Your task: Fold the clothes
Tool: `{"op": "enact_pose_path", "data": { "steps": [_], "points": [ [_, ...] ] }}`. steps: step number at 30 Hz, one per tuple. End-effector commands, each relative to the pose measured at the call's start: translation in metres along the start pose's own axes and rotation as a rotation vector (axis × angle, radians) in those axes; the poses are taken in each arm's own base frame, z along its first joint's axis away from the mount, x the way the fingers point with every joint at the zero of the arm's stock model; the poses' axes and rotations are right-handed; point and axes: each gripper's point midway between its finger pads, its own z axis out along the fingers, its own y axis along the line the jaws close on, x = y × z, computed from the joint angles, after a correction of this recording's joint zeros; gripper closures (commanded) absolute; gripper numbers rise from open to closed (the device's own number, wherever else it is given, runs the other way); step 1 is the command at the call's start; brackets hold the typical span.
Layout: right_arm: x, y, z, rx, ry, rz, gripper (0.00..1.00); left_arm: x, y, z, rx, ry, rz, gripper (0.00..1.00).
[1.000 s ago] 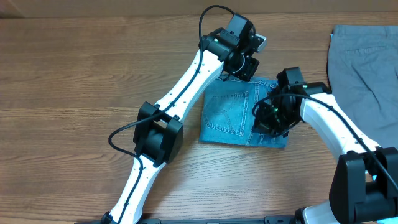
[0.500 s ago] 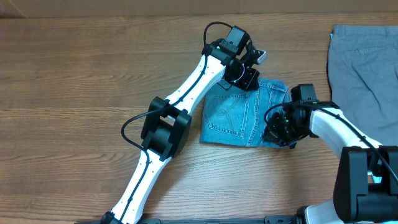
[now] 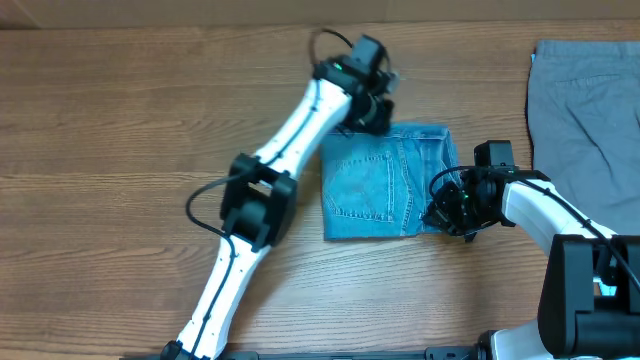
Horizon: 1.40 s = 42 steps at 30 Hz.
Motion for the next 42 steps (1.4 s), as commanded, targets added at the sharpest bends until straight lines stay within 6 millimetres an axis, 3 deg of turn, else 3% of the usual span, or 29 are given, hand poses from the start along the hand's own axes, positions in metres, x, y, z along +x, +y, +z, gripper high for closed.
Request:
{"op": "enact_pose_path", "data": {
  "steps": [1, 3, 4, 5, 6, 7, 8, 14, 18, 28, 31, 34, 42],
  "points": [
    [-0.01, -0.021, -0.009, 0.108, -0.081, 0.037, 0.96, -0.062, 0.075, -0.124, -0.111, -0.249, -0.107, 0.51],
    [-0.014, -0.009, -0.023, 0.078, -0.118, 0.017, 0.91, -0.064, 0.083, -0.158, -0.129, -0.281, -0.101, 0.0],
    [-0.017, -0.002, -0.031, 0.058, -0.142, 0.004, 0.65, -0.06, 0.091, -0.173, -0.14, -0.283, -0.114, 0.0],
    [-0.018, 0.003, -0.038, 0.043, -0.163, -0.007, 0.25, -0.052, 0.103, -0.184, -0.153, -0.267, -0.138, 0.0],
    [-0.021, 0.009, -0.045, 0.026, -0.184, -0.018, 0.0, -0.042, 0.116, -0.189, -0.164, -0.236, -0.168, 0.0],
    [-0.026, 0.017, -0.051, 0.003, -0.215, -0.033, 0.0, -0.02, 0.137, -0.189, -0.174, -0.159, -0.233, 0.0],
    [-0.03, 0.02, -0.053, -0.009, -0.229, -0.038, 0.0, -0.007, 0.143, -0.185, -0.16, -0.109, -0.257, 0.0],
    [-0.06, 0.032, -0.074, -0.117, -0.311, 0.015, 0.0, 0.043, 0.142, -0.143, -0.064, 0.113, -0.287, 0.0],
    [-0.079, 0.014, -0.09, -0.132, -0.352, 0.092, 0.0, 0.079, 0.135, -0.102, -0.053, 0.256, -0.303, 0.06],
    [-0.087, 0.003, -0.097, -0.133, -0.373, 0.132, 0.0, 0.111, 0.137, -0.058, -0.05, 0.338, -0.345, 0.06],
    [-0.087, 0.003, -0.097, -0.133, -0.374, 0.132, 0.0, 0.122, 0.109, -0.051, 0.047, 0.39, -0.317, 0.12],
    [-0.088, 0.004, -0.097, -0.135, -0.377, 0.13, 0.0, 0.121, 0.088, -0.046, 0.118, 0.394, -0.273, 0.12],
    [-0.088, 0.004, -0.097, -0.134, -0.376, 0.13, 0.0, 0.122, 0.071, -0.044, 0.172, 0.404, -0.251, 0.14]
  ]
}}
